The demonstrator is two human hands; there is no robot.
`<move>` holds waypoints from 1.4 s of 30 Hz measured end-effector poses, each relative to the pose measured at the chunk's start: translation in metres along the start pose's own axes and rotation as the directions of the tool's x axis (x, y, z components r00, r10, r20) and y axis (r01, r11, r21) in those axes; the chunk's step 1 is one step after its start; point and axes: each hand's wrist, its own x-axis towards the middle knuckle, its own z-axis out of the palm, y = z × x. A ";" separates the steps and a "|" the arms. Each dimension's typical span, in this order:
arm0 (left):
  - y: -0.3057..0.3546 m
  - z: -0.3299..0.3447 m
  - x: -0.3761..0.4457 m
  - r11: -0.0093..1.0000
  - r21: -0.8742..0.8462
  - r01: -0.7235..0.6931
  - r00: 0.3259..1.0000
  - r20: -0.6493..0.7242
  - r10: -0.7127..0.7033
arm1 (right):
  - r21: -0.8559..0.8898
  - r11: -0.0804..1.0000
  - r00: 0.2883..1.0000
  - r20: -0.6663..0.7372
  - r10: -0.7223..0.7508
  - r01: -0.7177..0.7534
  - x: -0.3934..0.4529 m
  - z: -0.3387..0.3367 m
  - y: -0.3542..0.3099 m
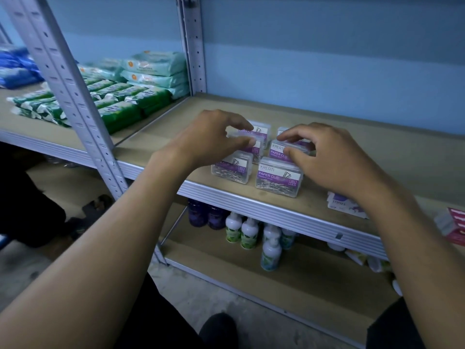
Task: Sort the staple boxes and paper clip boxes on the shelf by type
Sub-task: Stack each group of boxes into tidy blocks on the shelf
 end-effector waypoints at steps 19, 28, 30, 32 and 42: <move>-0.008 0.004 0.010 0.996 -0.063 -0.063 0.998 0.014 0.064 | 0.054 0.998 0.999 -0.034 0.040 -0.038 0.001 0.003 0.005; -0.008 -0.007 -0.003 0.992 -0.103 -0.075 0.997 0.025 0.078 | 0.069 0.997 0.999 -0.024 0.023 -0.021 -0.003 -0.002 0.000; -0.008 -0.009 -0.007 0.990 -0.118 -0.071 0.997 0.024 0.074 | 0.073 0.997 1.000 -0.016 0.022 -0.021 -0.004 -0.003 -0.002; -0.009 -0.011 -0.010 0.989 -0.131 -0.065 0.997 0.024 0.069 | 0.075 0.997 1.000 -0.002 0.023 -0.023 -0.006 -0.004 -0.004; -0.006 -0.015 -0.017 0.993 -0.108 -0.036 0.996 0.083 0.045 | 0.075 0.997 0.996 0.093 0.015 -0.022 -0.012 -0.009 -0.013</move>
